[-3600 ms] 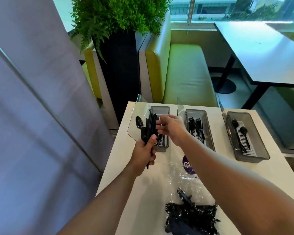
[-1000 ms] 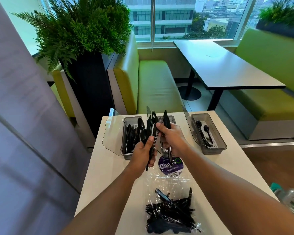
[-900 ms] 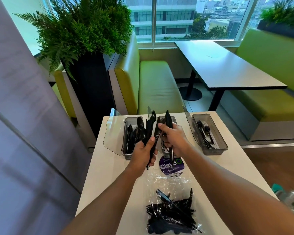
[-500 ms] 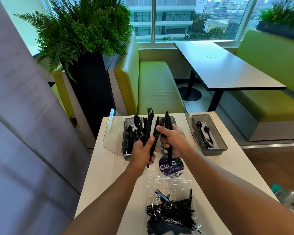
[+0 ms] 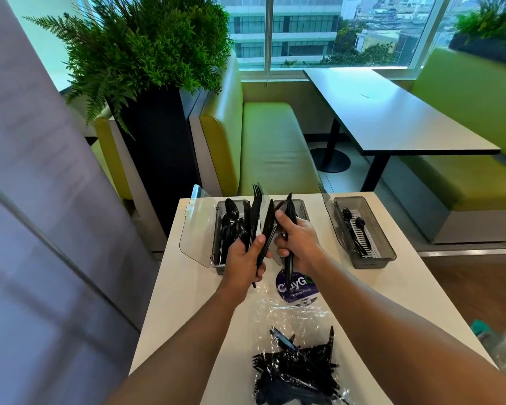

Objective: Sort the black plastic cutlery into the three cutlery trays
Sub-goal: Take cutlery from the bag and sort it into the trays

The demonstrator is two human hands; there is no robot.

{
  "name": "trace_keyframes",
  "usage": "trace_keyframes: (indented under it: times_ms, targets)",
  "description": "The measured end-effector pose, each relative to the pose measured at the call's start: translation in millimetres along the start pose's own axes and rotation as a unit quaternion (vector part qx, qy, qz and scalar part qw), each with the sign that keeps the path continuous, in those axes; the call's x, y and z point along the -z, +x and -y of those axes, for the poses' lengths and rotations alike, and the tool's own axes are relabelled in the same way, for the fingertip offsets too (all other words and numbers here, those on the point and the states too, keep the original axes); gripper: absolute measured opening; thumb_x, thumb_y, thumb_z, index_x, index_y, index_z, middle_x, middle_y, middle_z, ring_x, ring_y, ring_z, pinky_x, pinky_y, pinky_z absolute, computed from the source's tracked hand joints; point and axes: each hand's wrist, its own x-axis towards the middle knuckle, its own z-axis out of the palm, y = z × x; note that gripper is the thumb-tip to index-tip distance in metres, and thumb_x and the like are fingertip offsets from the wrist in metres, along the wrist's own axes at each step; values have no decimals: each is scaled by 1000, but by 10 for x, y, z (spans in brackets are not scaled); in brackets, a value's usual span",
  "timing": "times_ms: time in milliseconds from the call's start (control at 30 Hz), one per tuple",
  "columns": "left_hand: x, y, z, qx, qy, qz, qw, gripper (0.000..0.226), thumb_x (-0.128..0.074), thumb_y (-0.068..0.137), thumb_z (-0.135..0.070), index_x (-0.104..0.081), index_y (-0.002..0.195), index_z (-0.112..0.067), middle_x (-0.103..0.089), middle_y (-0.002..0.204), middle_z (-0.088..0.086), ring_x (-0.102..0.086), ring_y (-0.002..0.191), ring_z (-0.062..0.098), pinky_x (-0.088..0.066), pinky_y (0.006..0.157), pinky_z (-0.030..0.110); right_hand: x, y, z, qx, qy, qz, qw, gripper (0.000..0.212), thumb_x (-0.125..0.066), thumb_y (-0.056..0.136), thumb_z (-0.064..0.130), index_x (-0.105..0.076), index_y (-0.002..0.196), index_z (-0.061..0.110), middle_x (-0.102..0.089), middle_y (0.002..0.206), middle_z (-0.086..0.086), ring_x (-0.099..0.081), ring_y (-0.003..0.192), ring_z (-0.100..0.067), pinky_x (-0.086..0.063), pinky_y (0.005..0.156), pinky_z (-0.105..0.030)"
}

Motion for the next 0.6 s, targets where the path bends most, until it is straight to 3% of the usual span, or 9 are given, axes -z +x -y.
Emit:
trace_keyframes:
  times_ms: [133, 300, 367, 467, 533, 600]
  targets:
    - [22, 39, 17, -9, 13, -4, 1000, 24, -51, 104, -30, -60, 112, -9, -66, 78, 7, -46, 43, 15, -30, 42, 24, -44, 63, -66, 10, -51, 27, 998, 17, -71, 94, 18, -59, 96, 7, -61, 76, -10, -38, 43, -16, -33, 34, -24]
    - [65, 74, 38, 4, 9, -13, 1000, 31, -46, 107, -32, -60, 120, -8, -71, 81, 9, -47, 42, 17, -30, 43, 25, -129, 155, 9, 18, -42, -5, 999, 15, -55, 104, 19, -54, 104, 4, -72, 82, -20, -44, 45, -16, -35, 35, -23]
    - [122, 86, 63, 15, 21, -16, 1000, 32, -45, 107, -31, -58, 116, -4, -73, 83, 9, -48, 40, 16, -31, 40, 23, -152, 200, 74, 39, -64, -27, 997, 17, -52, 105, 20, -54, 106, 3, -74, 81, -20, -45, 44, -15, -35, 37, -23]
    - [239, 109, 119, 43, 32, -35, 998, 41, -46, 107, -32, -54, 105, 9, -68, 65, 1, -46, 39, 14, -30, 39, 21, -199, 321, 227, 71, -64, -76, 992, 18, -50, 106, 21, -56, 107, 4, -73, 75, -14, -57, 46, -14, -44, 49, -28]
    - [328, 109, 151, 51, 24, -54, 997, 42, -48, 106, -32, -55, 96, 8, -63, 61, 1, -44, 40, 14, -30, 39, 21, -239, 426, 333, 74, -36, -91, 992, 16, -49, 106, 21, -56, 102, 7, -68, 66, -11, -62, 55, -21, -51, 65, -38]
    - [416, 111, 170, 49, 10, -70, 996, 37, -49, 105, -31, -55, 88, 2, -58, 59, 3, -42, 40, 14, -29, 40, 21, -299, 542, 386, 55, 20, -73, 996, 14, -50, 105, 20, -52, 98, 8, -57, 58, -8, -56, 52, -26, -54, 62, -40]
